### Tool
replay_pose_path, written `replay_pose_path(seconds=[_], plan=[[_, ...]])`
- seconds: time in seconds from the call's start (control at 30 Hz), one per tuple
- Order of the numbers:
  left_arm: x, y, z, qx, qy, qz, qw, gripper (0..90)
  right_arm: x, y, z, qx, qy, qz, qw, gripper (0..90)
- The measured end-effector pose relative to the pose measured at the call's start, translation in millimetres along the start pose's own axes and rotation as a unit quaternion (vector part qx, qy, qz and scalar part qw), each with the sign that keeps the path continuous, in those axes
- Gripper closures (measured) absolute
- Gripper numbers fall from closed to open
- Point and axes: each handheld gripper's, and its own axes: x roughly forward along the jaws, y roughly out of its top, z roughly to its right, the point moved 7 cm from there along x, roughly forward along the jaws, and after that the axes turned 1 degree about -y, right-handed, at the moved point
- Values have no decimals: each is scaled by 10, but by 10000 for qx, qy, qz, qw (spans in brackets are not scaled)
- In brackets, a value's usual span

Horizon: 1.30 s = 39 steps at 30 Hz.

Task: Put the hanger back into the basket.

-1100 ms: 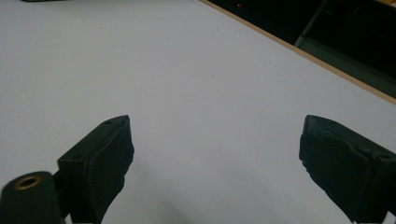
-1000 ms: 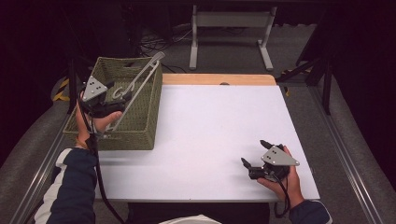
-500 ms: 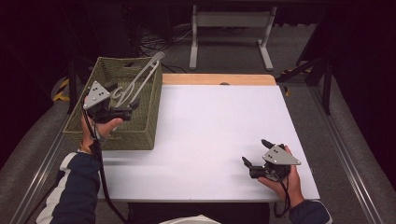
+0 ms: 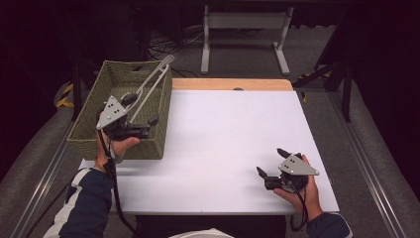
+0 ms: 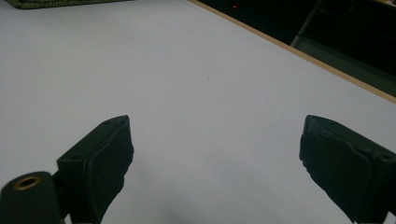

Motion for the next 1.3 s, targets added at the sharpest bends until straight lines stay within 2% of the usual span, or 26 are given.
replay_pose_path(seconds=[0.13,0.23,0.27,0.4,0.57,0.83,1.17,1.3], plan=[[-4,-3,83,28,-89,31,10000,43,-4,3,4,-1,-8,13,10000,101],[-31,11,191,143,-192,62,9997,43,-7,6,6,9,-25,24,10000,101],[-31,11,191,143,-192,62,9997,43,-7,6,6,9,-25,24,10000,101],[-70,45,338,327,-248,166,9990,54,-5,10,0,-19,-28,40,10000,102],[-78,56,500,443,-418,254,9978,66,-6,10,-4,-37,-22,36,10000,104],[-54,-9,658,568,-534,198,9968,83,-7,10,-9,-34,-25,39,10000,108],[-22,-110,883,612,-928,2,9938,60,-13,12,-6,-26,-28,44,10000,106],[-30,-166,923,663,-993,-67,9928,46,-15,16,-10,-22,-23,60,10000,106]])
